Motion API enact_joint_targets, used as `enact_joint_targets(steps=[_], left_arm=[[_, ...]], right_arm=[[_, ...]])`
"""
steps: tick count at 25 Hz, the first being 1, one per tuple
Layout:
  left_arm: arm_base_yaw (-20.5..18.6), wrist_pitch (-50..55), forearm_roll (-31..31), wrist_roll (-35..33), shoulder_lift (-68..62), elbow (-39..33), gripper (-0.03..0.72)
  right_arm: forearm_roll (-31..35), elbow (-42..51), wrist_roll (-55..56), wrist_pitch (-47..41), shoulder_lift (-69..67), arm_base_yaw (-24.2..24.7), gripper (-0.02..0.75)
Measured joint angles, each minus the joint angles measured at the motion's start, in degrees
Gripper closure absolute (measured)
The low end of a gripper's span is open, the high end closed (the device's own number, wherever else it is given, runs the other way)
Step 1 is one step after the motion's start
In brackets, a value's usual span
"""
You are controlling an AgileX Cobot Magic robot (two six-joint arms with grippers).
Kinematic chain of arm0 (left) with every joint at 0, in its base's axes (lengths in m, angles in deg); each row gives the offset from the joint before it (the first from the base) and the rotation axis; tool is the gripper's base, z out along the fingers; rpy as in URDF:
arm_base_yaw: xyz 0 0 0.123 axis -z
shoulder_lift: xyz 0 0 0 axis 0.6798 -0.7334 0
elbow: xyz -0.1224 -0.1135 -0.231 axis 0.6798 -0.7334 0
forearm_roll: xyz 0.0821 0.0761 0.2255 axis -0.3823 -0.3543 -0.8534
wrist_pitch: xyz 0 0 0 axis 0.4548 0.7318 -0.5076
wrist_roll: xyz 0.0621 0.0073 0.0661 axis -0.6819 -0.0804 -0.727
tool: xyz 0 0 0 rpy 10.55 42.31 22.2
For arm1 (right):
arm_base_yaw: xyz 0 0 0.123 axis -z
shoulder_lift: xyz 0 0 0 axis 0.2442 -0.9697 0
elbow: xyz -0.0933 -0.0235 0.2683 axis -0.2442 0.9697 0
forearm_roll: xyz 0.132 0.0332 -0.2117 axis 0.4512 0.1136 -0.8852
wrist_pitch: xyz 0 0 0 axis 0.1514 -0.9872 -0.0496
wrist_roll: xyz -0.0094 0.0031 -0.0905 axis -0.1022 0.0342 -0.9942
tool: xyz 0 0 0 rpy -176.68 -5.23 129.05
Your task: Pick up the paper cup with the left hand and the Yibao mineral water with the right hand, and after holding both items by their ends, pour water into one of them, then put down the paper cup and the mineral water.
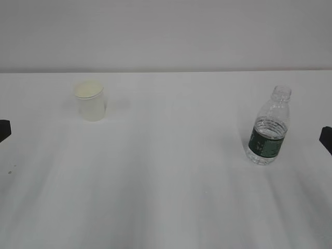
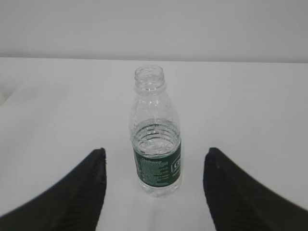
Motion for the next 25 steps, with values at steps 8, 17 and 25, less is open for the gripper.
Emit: enact_joint_targets(steps=[8, 17, 25], left_arm=[[2.25, -3.52, 0.62, 0.00, 0.00, -1.89, 0.165], [11.22, -16.00, 1.00, 0.85, 0.00, -9.48, 0.165], [14.47, -20.84, 1.00, 1.65, 0.00, -13.16, 0.166]], right_arm=[[-6.55, 2.26, 6.25, 4.09, 0.00, 0.00, 0.255], [-9.49, 2.26, 9.00, 4.44, 0.00, 0.00, 0.256], [-9.80, 2.86, 9.66, 4.68, 0.00, 0.00, 0.256]])
